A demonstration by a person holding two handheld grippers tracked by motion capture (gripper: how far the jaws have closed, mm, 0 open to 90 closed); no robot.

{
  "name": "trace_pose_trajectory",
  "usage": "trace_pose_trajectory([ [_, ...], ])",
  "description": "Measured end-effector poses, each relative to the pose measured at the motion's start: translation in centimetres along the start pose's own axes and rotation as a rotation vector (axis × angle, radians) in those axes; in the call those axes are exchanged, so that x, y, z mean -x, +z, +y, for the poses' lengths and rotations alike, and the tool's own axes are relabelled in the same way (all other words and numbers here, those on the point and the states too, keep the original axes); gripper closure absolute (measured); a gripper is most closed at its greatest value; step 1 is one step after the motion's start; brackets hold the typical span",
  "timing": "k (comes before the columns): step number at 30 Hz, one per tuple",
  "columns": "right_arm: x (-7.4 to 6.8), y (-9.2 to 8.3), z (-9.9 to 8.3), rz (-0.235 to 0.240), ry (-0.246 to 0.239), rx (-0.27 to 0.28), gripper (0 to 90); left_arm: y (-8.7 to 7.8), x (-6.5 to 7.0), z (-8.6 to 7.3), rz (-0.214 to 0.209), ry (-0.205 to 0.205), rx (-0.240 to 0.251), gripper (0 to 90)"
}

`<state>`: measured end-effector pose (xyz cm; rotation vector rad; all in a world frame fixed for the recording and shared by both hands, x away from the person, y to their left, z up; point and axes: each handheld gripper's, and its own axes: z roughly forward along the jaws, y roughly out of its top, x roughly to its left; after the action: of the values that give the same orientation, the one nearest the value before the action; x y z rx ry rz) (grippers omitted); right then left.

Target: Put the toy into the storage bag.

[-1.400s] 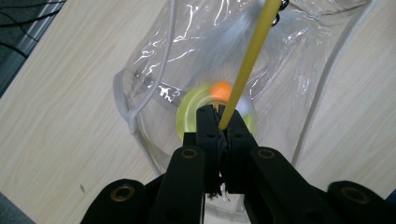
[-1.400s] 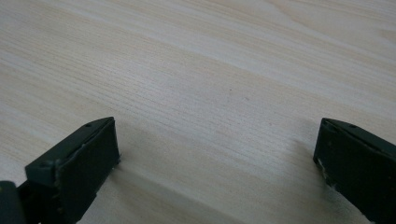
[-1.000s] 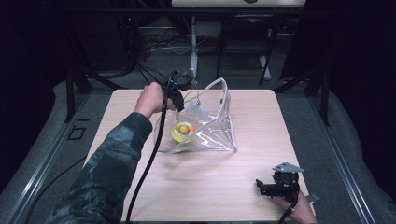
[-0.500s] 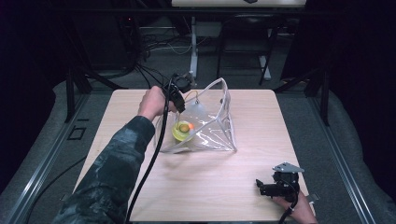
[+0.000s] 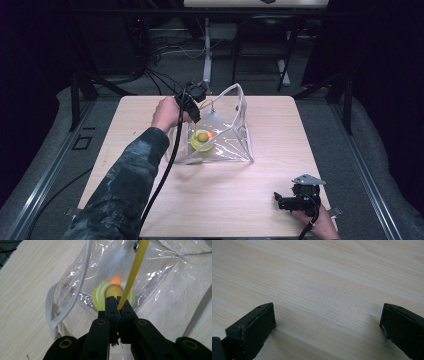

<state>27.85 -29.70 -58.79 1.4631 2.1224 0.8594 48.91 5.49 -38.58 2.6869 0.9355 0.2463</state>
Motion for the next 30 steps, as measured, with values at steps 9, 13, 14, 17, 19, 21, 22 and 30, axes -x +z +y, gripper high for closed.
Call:
trace_pose_trajectory([
  [9,0.0,0.0,0.0,0.003,0.000,0.003,0.0,0.5,-0.2,-0.2,-0.017,-0.027,0.012,86.1],
  [13,0.0,0.0,0.0,0.000,-0.001,0.002,0.0,0.1,-0.3,-0.4,-0.009,-0.045,0.041,80.8],
  [14,0.0,0.0,0.0,0.001,-0.001,0.002,0.0,-0.1,-0.3,-0.4,-0.010,-0.047,0.048,79.8],
  [17,0.0,0.0,0.0,0.002,0.000,0.003,0.0,-0.4,-0.3,-0.6,-0.017,-0.052,0.062,77.3],
  [19,0.0,0.0,0.0,0.002,0.000,0.003,0.0,-0.7,-0.3,-0.7,-0.018,-0.048,0.056,74.0],
  [21,0.0,0.0,0.0,0.002,0.000,0.003,0.0,-1.0,-0.1,-0.8,-0.014,-0.041,0.050,63.4],
  [22,0.0,0.0,0.0,0.002,0.000,0.004,0.0,-1.1,0.0,-0.9,-0.010,-0.040,0.047,63.4],
  [30,0.0,0.0,0.0,0.002,0.001,0.004,0.0,-3.3,0.2,-2.1,0.009,-0.045,0.091,34.8],
])
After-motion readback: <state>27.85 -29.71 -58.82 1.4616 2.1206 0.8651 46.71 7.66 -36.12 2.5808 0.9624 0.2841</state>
